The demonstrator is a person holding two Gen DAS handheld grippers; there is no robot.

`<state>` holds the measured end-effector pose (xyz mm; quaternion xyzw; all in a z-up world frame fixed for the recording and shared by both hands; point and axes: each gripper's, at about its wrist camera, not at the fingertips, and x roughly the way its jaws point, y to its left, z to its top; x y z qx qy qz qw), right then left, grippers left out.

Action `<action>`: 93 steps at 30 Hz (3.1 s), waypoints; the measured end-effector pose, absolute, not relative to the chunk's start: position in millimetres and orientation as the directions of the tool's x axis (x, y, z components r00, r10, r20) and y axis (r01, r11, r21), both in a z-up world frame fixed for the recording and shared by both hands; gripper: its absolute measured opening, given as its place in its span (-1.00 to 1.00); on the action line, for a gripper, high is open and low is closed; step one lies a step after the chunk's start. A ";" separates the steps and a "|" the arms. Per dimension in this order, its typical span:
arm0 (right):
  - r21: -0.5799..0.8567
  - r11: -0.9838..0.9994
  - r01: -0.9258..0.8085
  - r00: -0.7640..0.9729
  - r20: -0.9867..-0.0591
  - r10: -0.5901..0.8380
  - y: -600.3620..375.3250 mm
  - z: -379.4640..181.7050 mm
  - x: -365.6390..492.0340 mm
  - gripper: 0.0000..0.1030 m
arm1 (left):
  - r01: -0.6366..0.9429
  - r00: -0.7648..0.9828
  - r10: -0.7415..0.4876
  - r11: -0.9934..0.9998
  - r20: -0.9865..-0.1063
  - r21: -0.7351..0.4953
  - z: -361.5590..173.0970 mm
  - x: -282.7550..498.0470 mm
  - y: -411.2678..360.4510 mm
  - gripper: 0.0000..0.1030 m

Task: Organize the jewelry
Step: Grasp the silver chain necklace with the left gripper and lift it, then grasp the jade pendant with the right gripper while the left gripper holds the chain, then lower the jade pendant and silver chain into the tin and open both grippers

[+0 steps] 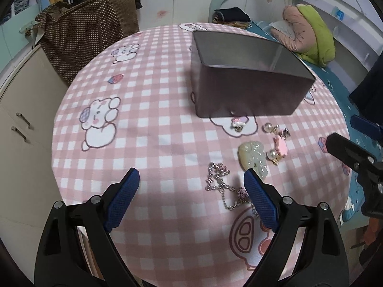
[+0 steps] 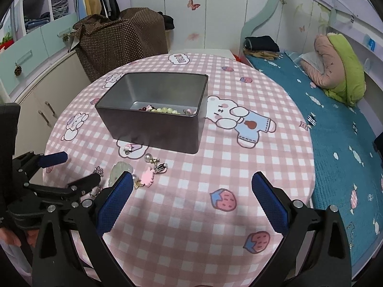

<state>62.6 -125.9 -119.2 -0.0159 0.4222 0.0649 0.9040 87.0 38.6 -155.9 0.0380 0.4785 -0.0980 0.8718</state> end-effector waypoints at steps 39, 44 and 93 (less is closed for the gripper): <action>0.123 0.898 -0.423 0.540 -0.761 0.359 -58.4 -133.9 75.8 0.15 | 0.246 0.612 -0.311 0.949 -0.727 -0.198 -100.4 86.2 70.4 -0.84; 0.110 0.896 -0.431 0.497 -0.799 0.337 -45.3 -146.3 88.8 0.03 | 0.274 0.601 -0.353 0.934 -0.717 -0.230 -105.5 83.5 76.1 -0.84; 0.053 0.946 -0.319 0.679 -0.684 0.267 -113.0 -81.2 83.0 -0.47 | 0.351 0.646 -0.378 0.919 -0.663 -0.183 -60.4 92.0 38.1 -0.84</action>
